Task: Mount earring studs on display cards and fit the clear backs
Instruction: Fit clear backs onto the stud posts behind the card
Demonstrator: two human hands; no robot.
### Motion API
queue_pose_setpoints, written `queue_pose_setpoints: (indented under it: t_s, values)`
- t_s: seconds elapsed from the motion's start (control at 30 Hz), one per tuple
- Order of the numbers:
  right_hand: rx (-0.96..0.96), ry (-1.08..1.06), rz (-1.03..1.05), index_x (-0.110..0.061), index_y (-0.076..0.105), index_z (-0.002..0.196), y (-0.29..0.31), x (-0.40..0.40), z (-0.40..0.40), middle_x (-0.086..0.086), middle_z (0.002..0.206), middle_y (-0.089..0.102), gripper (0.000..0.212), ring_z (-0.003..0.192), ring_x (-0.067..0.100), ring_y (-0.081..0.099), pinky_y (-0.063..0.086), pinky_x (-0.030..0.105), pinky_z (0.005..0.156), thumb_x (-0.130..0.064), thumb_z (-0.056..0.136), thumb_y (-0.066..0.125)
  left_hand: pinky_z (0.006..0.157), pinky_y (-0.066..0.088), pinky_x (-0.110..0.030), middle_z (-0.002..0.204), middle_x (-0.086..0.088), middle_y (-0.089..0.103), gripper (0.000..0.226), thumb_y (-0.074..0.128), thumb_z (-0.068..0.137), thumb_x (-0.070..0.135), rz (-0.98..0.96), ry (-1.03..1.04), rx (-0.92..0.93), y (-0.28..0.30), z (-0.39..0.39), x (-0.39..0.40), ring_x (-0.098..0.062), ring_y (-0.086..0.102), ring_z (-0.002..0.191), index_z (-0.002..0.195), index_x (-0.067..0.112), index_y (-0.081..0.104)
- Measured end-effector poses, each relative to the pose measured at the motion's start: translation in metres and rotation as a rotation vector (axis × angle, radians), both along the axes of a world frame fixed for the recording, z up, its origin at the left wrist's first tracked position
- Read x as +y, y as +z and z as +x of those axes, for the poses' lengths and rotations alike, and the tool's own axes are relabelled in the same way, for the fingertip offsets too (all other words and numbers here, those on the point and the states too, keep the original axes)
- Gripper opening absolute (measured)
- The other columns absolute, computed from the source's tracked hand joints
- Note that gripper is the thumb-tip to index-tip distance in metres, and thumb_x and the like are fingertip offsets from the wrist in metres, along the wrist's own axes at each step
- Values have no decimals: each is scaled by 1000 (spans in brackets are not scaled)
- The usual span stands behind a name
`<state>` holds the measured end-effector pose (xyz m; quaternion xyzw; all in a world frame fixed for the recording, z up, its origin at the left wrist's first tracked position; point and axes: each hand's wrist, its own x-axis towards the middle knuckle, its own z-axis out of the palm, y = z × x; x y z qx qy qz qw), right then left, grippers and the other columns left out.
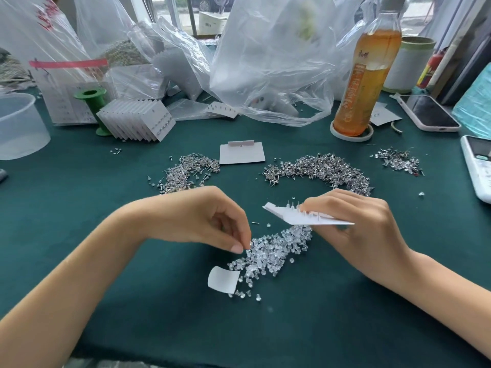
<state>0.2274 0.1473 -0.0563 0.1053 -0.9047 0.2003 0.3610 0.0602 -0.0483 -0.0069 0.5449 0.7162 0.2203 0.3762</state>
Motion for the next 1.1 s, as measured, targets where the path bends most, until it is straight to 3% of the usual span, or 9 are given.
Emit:
queue_pose_setpoints:
  t_s: [0.27, 0.5, 0.67, 0.93, 1.1]
  values:
    - [5, -33, 3, 1, 71, 83, -1, 2, -1, 9, 68, 66, 5, 59, 30, 61, 51, 37, 49, 3, 80, 68, 74, 53, -35, 80, 6, 70, 11, 76, 79, 24, -66, -65, -7, 0, 3, -3, -14, 64, 74, 88, 24, 70]
    - [2, -18, 13, 1, 70, 84, -2, 2, -2, 10, 69, 66, 5, 60, 30, 61, 51, 38, 49, 3, 81, 67, 64, 48, -27, 73, 10, 65, 7, 72, 83, 25, -1, -20, 81, -4, 4, 0, -9, 56, 66, 81, 27, 66]
    - [-1, -13, 10, 1, 70, 84, -2, 3, -1, 10, 69, 66, 5, 60, 30, 60, 51, 37, 50, 3, 80, 67, 68, 49, -25, 76, 12, 65, 7, 67, 87, 21, 57, 38, 104, -7, 2, 2, -4, 57, 67, 83, 26, 65]
    - [-5, -8, 10, 1, 70, 84, -1, 4, 0, 10, 70, 66, 5, 60, 29, 60, 51, 37, 51, 1, 82, 66, 70, 52, -22, 80, 4, 71, 11, 69, 82, 5, 174, 133, -20, -10, 0, 5, -11, 66, 72, 85, 16, 68]
    - [-8, -11, 14, 0, 70, 84, -2, 5, -1, 10, 70, 66, 5, 60, 30, 60, 51, 37, 50, 0, 82, 66, 72, 53, -23, 78, 4, 71, 9, 71, 83, 10, 183, 175, -41, -12, -1, 7, -11, 66, 72, 87, 18, 70]
